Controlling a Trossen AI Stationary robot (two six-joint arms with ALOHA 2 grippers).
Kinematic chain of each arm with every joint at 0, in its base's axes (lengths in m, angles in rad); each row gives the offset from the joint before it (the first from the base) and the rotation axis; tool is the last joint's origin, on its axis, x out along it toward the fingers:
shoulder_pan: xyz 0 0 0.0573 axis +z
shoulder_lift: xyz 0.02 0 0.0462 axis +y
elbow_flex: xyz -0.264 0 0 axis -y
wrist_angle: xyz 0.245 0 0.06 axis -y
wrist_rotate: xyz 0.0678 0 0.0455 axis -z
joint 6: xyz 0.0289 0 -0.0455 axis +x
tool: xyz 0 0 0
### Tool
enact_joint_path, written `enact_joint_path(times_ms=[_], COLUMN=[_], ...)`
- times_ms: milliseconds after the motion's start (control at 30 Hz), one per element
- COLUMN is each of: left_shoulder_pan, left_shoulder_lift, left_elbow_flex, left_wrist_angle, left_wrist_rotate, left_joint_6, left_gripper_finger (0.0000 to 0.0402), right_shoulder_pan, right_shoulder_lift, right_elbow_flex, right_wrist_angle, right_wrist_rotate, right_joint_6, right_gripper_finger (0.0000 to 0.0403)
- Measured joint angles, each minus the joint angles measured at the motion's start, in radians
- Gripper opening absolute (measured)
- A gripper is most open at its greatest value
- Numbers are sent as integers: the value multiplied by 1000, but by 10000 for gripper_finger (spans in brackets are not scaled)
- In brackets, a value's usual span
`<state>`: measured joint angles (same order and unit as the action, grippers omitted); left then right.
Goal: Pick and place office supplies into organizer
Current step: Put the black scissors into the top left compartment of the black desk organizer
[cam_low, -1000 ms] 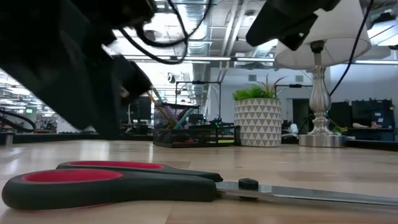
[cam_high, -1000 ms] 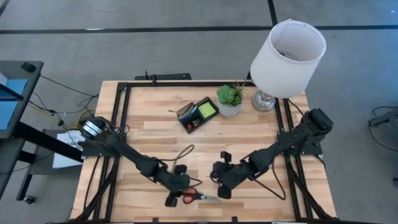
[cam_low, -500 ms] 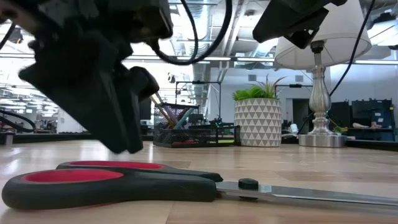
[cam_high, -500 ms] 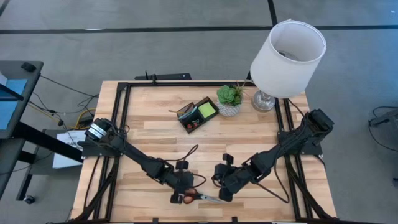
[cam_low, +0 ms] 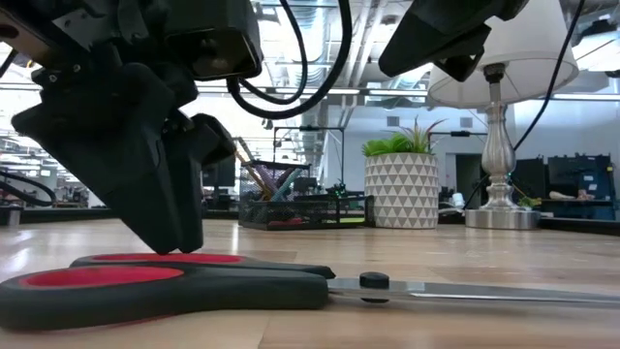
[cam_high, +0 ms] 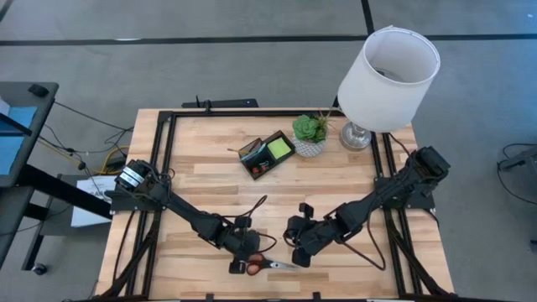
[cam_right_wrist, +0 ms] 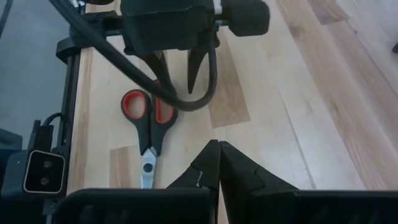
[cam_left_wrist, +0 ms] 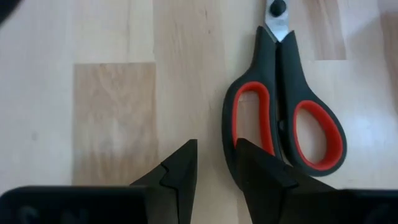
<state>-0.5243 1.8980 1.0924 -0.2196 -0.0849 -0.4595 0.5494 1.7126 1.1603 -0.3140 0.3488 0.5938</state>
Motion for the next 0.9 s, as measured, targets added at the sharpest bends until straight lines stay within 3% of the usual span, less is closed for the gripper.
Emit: enact_joint_path(times_ms=[400, 900], left_shoulder_pan=[0, -2], left_shoulder_lift=[0, 0], left_elbow_flex=[5, 76], left_wrist_angle=[-10, -73], left_wrist_rotate=[28, 19], left_joint_6=[-135, -129], left_gripper_finger=[105, 105], right_shoulder_pan=[-30, -57], right_shoulder_lift=[0, 0], right_elbow_flex=[0, 0], right_wrist_angle=[0, -1], right_wrist_rotate=[-3, -3], right_joint_6=[-26, -27], right_gripper_finger=[3, 3])
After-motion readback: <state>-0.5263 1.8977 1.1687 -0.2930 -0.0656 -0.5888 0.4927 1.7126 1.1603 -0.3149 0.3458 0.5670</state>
